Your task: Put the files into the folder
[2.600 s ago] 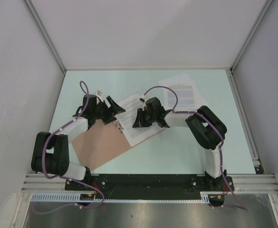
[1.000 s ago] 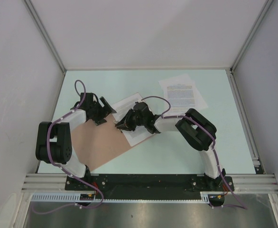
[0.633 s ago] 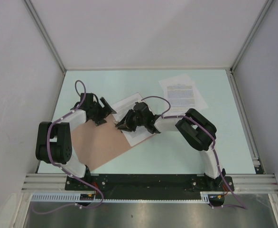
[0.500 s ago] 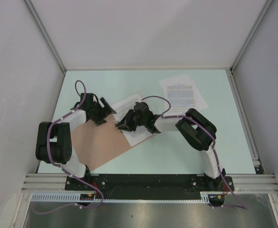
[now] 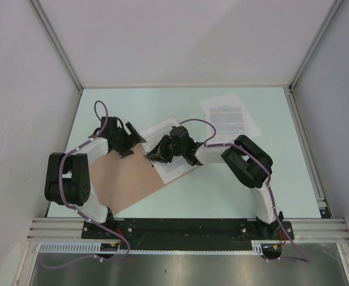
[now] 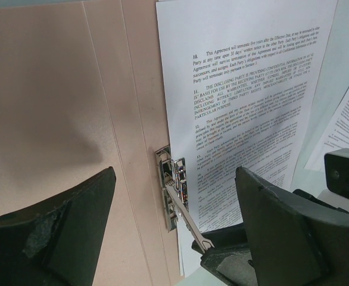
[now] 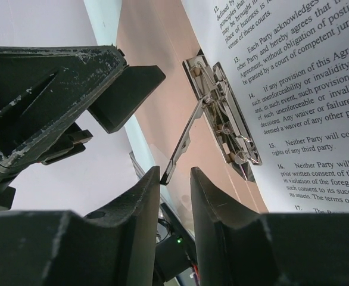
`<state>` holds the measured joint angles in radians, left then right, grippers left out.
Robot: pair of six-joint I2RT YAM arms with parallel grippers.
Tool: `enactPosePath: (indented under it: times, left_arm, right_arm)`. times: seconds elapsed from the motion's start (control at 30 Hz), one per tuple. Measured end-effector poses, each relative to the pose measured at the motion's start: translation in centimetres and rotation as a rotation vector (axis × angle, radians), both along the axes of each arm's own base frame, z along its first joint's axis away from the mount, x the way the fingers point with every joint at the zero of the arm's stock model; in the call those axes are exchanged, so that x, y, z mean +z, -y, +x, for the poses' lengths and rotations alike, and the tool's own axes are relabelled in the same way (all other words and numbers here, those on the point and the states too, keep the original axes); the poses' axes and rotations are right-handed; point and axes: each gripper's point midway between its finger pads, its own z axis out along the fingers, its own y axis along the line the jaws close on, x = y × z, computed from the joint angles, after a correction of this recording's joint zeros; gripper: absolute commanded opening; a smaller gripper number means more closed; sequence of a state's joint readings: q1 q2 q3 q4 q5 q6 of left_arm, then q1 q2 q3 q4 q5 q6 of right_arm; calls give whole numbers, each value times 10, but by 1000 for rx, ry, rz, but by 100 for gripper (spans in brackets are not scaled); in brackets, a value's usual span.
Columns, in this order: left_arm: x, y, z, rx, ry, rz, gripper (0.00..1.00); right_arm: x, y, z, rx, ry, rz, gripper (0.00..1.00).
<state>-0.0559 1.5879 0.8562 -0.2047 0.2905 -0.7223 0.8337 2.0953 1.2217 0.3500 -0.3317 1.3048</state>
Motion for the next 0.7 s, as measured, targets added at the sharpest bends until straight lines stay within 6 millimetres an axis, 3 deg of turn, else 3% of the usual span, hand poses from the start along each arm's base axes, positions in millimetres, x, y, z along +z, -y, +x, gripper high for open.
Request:
enactPosePath:
  times: [0.2,0.4,0.63,0.7]
  left_arm:
    - [0,0,0,-1,1,1,87]
    - [-1,0,-1,-6,2,4,87]
    - [-3,0,-3,-13,-1,9,87]
    - [-3,0,-3,-17,0,14,86]
  right_arm:
    - [2,-1,0,5,5,10,35]
    - [4,-2,0,8,8,17,23]
    - [4,-2,-1,8,3,16,0]
    - [2,-1,-2,10,-4,9,0]
